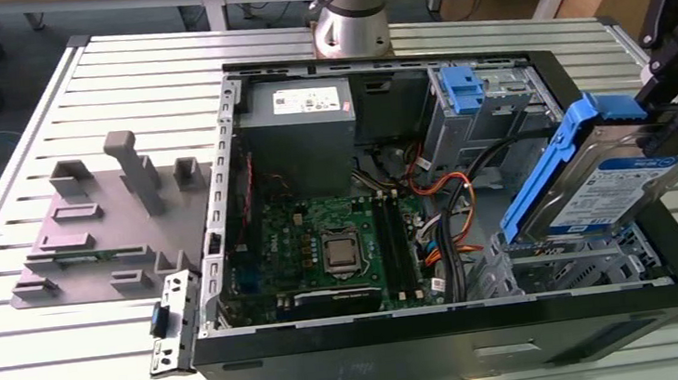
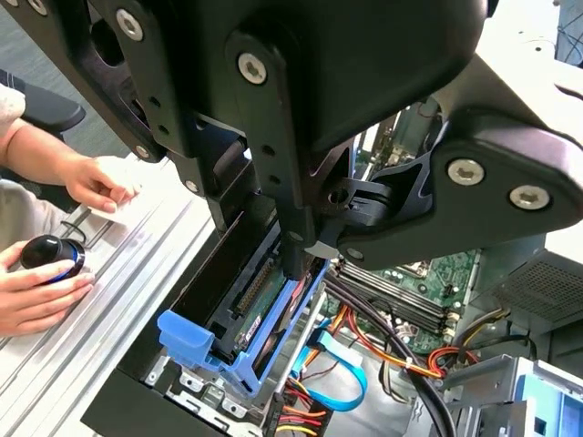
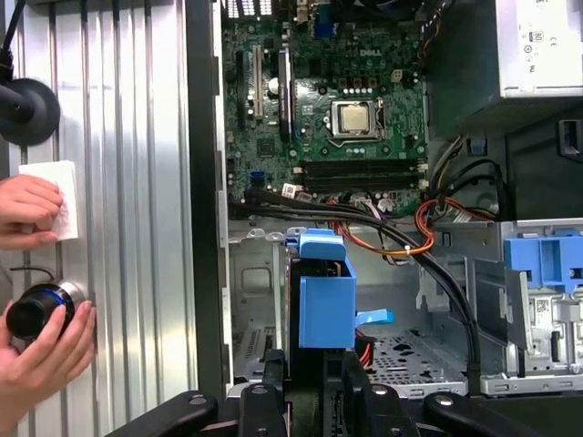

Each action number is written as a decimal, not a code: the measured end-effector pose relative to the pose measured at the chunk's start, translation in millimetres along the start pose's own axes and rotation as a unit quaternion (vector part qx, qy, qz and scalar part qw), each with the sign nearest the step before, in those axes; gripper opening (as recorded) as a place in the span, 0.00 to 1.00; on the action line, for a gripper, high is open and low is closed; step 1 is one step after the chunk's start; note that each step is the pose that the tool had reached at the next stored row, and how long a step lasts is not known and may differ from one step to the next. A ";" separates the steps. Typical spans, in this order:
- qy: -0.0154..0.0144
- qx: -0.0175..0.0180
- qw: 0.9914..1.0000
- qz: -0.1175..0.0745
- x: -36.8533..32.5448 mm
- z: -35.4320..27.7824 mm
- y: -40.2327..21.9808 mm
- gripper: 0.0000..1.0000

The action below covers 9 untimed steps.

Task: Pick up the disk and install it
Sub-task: 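Insert the disk into the insertion slot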

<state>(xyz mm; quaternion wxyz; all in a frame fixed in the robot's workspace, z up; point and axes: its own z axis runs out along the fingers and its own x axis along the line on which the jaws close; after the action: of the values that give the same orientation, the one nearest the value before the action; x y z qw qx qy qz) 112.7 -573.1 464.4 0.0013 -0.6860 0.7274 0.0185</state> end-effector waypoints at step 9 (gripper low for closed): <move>0.000 0.000 1.000 -0.005 0.1 3.9 -3.4 0.35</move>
<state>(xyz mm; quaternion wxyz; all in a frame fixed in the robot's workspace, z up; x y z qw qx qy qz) 115.9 -573.3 460.5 0.0010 -0.6896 0.7239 0.0184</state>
